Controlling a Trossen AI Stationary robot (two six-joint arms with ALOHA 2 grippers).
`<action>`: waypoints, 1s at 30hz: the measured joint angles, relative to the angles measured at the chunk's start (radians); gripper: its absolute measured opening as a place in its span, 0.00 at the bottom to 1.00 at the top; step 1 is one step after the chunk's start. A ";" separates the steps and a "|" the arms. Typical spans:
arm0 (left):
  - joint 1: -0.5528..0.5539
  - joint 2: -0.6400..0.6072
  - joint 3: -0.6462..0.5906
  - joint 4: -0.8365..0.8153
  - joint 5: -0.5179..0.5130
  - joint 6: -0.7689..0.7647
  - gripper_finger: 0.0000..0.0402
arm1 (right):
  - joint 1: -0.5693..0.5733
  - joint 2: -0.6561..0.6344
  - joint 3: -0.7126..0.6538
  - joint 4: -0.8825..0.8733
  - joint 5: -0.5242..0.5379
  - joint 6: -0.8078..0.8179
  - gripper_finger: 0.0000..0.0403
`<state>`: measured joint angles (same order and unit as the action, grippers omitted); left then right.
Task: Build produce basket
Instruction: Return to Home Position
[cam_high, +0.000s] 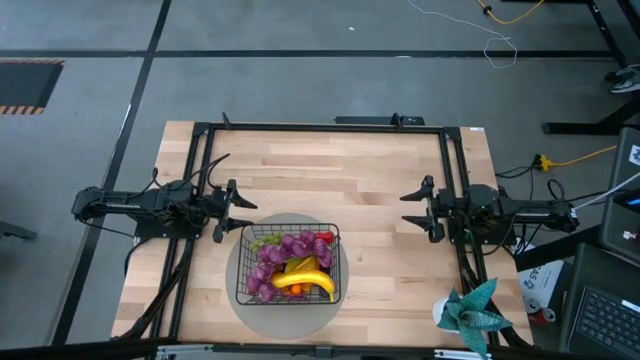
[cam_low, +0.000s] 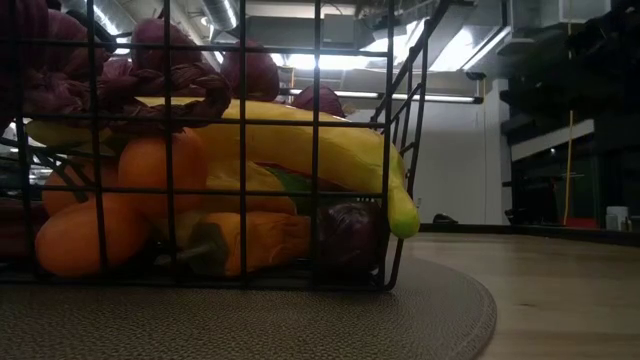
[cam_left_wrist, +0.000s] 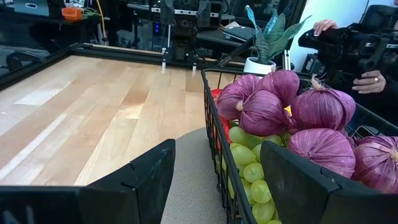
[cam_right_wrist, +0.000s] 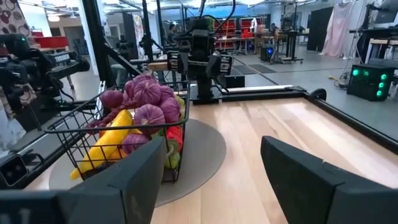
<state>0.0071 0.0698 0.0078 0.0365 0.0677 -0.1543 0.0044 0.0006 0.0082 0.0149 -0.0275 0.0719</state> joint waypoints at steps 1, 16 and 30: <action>0.000 0.000 0.000 0.000 0.000 0.000 0.58 | 0.000 0.000 0.000 0.000 0.000 -0.002 0.67; 0.000 0.000 0.000 0.001 0.000 0.000 0.58 | 0.000 0.003 0.000 0.001 -0.001 0.053 0.67; 0.000 0.000 0.000 0.001 0.000 0.000 0.58 | 0.000 0.003 0.000 0.002 -0.001 0.052 0.67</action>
<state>0.0071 0.0700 0.0078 0.0372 0.0677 -0.1543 0.0044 0.0040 0.0078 0.0166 -0.0280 0.1238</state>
